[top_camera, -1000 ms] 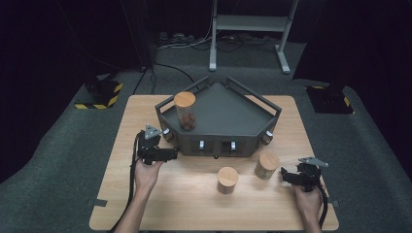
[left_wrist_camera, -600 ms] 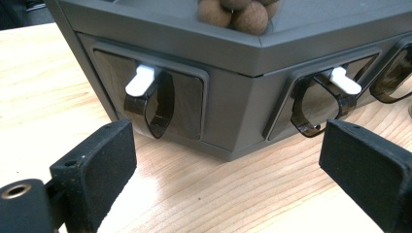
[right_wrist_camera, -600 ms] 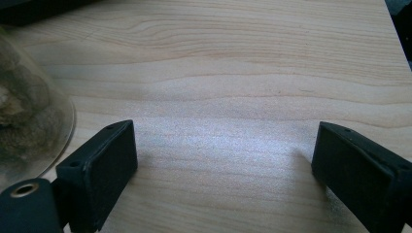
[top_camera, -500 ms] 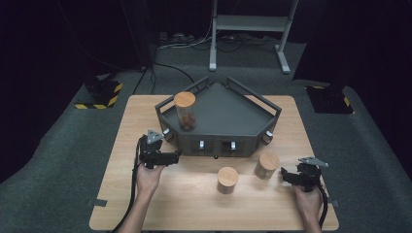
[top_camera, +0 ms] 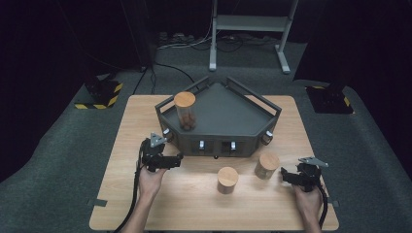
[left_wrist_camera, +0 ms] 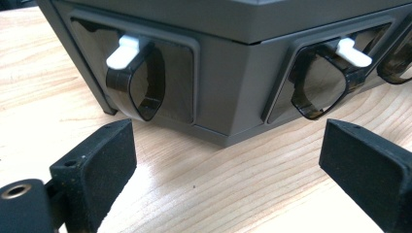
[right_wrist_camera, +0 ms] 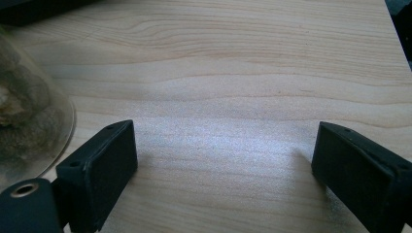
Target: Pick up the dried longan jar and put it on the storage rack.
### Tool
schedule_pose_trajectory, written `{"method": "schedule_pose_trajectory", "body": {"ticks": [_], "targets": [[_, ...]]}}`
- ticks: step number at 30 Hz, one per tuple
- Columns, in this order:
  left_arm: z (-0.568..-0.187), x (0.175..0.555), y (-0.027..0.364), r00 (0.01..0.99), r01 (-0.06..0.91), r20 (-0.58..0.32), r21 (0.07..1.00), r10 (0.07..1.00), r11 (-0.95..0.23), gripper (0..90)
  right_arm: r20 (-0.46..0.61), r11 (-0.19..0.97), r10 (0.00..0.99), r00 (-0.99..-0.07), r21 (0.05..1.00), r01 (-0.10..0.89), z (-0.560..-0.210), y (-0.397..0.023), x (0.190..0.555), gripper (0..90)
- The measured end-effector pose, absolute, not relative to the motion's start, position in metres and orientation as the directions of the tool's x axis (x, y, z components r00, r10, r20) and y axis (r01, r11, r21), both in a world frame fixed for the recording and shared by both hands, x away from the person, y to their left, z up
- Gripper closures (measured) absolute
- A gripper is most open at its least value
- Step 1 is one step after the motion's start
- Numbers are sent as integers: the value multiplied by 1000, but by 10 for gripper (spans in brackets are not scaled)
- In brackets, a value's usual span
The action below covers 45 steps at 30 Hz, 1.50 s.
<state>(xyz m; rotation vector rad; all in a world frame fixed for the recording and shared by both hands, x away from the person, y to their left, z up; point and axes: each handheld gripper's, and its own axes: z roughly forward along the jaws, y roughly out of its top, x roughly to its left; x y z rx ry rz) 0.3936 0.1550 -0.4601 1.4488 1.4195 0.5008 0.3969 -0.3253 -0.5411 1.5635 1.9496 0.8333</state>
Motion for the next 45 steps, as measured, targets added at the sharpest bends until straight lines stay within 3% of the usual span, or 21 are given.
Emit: {"method": "schedule_pose_trajectory", "body": {"ticks": [24, 45], "targets": [[-487, 396, 151, 191, 547, -400, 801, 896, 241, 64, -8, 153, 977, -214, 727, 670, -541, -325, 397, 88], [-520, 395, 148, 162, 567, -357, 797, 920, 209, 60, -7, 152, 977, -213, 727, 670, -541, -325, 397, 88]]}}
